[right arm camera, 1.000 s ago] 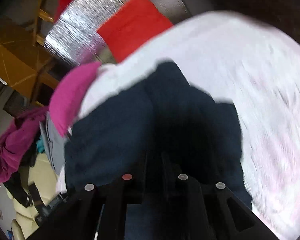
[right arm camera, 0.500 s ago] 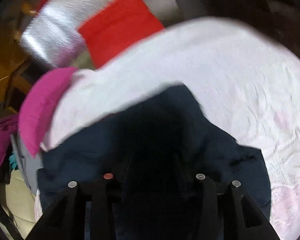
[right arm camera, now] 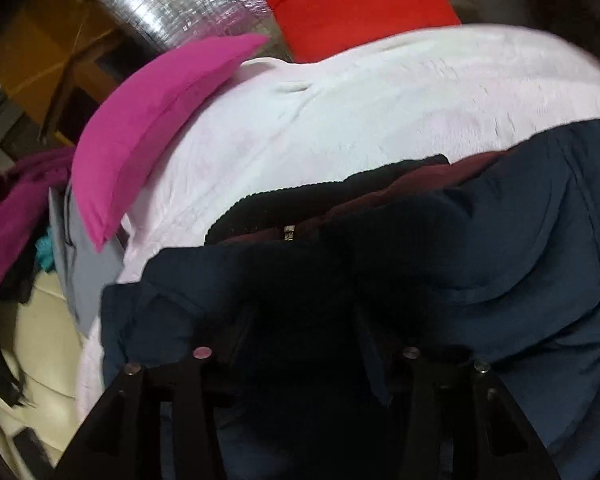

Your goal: Fold large clothes

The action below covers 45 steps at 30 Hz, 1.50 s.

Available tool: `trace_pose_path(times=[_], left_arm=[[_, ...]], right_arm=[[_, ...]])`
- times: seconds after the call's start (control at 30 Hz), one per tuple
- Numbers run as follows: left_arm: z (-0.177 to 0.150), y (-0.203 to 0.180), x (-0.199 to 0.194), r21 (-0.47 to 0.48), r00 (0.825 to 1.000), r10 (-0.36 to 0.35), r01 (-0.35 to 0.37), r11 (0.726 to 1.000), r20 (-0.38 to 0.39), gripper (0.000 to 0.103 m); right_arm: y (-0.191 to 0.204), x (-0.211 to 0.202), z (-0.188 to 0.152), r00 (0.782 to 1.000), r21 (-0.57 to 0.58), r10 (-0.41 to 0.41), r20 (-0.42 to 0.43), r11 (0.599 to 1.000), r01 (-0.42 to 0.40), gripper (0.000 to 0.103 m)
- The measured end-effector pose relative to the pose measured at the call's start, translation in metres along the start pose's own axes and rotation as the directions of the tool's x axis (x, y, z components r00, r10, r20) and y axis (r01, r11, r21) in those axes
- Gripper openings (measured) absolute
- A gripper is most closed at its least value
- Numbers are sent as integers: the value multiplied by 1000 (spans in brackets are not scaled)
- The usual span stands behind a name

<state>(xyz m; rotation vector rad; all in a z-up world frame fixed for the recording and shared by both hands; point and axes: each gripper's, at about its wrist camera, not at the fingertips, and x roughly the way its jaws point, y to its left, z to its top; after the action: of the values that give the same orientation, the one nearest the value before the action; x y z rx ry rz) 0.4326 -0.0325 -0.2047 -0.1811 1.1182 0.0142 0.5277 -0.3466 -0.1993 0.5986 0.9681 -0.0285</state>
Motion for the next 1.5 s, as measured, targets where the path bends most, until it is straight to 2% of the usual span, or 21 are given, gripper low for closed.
trace_pose_path(times=[0.17, 0.27, 0.3, 0.37, 0.5, 0.63, 0.77, 0.9, 1.1, 1.17, 1.23, 1.33, 1.5], left_arm=[[2, -1, -24, 41, 993, -5, 0, 999, 115, 103], [-4, -11, -38, 85, 986, -25, 11, 996, 167, 103], [-7, -15, -41, 107, 984, -29, 10, 994, 175, 103], [-11, -24, -40, 148, 984, -27, 1, 989, 177, 103], [-30, -46, -39, 241, 986, 6, -46, 969, 165, 103], [-45, -59, -22, 303, 989, 67, -104, 947, 130, 103], [-42, -55, -20, 292, 993, 51, -81, 953, 108, 103], [-51, -46, -28, 268, 995, 37, -61, 962, 92, 103], [-74, -32, -64, 213, 992, -26, -1, 977, 126, 103], [-84, -33, -71, 219, 990, 7, -38, 975, 140, 103], [-90, -33, -61, 228, 992, 53, -79, 970, 118, 103], [-91, -35, -41, 231, 996, 73, -84, 969, 57, 103], [-96, -32, -52, 228, 995, 73, -88, 970, 74, 103]], right_arm=[[-3, -45, -18, 992, -6, 106, 69, 994, -106, 53], [-16, -85, -44, 988, -55, 103, 116, 994, -97, 56], [-18, -93, -49, 987, -60, 102, 122, 994, -95, 64], [-35, -117, -72, 982, -45, 126, 138, 992, -121, 73], [-59, -150, -115, 975, -31, 130, 180, 991, -127, 73], [-72, -136, -139, 990, -32, 72, 123, 997, -69, 70], [-74, -136, -142, 993, -40, 51, 108, 998, -47, 68], [-77, -160, -143, 984, -15, 122, 131, 993, -121, 68], [-99, -192, -165, 966, 33, 186, 178, 980, -194, 68], [-104, -193, -172, 970, 43, 171, 172, 983, -181, 68], [-112, -183, -176, 979, 82, 149, 142, 983, -162, 68], [-126, -158, -174, 982, 139, 166, 94, 974, -178, 68], [-127, -170, -176, 975, 152, 187, 119, 967, -204, 70]])
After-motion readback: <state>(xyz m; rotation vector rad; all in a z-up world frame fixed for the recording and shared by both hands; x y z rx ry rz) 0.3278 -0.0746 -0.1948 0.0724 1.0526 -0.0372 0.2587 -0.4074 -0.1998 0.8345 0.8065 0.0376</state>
